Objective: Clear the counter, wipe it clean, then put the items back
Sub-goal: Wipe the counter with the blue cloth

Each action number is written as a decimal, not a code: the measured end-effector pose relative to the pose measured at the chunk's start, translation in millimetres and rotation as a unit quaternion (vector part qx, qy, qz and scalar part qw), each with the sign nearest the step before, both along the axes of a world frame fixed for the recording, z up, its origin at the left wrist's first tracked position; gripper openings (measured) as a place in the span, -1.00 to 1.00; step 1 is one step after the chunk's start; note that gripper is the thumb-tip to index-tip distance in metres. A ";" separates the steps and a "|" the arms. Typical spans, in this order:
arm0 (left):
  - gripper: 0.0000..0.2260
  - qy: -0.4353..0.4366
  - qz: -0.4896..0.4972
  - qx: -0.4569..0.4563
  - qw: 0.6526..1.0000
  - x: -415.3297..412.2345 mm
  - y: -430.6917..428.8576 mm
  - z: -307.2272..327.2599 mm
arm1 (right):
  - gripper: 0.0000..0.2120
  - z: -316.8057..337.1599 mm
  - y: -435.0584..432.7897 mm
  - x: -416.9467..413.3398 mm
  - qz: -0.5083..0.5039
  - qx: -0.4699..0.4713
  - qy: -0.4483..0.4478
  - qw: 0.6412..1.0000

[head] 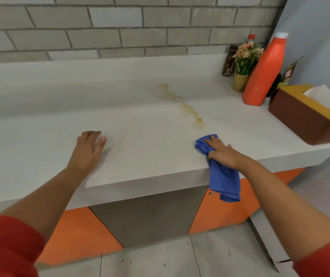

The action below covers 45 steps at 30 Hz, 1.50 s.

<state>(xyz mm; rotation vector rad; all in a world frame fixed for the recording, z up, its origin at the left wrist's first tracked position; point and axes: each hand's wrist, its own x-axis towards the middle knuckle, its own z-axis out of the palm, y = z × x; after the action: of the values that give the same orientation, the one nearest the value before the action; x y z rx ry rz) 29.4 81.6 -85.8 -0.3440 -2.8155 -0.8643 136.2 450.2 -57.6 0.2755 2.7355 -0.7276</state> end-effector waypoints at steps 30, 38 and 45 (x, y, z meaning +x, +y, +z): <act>-0.58 -0.070 -0.078 0.050 0.993 -93.5 138.6 8.5 | -0.45 -21.1 -79.0 -56.2 0.084 0.151 0.114 0.978; -0.59 -0.057 -0.033 0.029 0.997 -123.2 137.8 6.5 | -0.50 -22.0 15.1 -67.7 -0.147 0.237 0.057 0.959; -0.57 -0.065 -0.027 0.056 0.996 -126.9 140.4 0.6 | -0.45 -25.0 -48.6 -126.2 -0.110 0.229 0.043 0.966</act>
<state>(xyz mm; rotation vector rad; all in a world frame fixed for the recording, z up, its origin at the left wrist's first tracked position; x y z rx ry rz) -97.5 222.1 -85.2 -0.3607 -2.8721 -1.0877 10.0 401.6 -82.6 0.6682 2.9590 -0.1435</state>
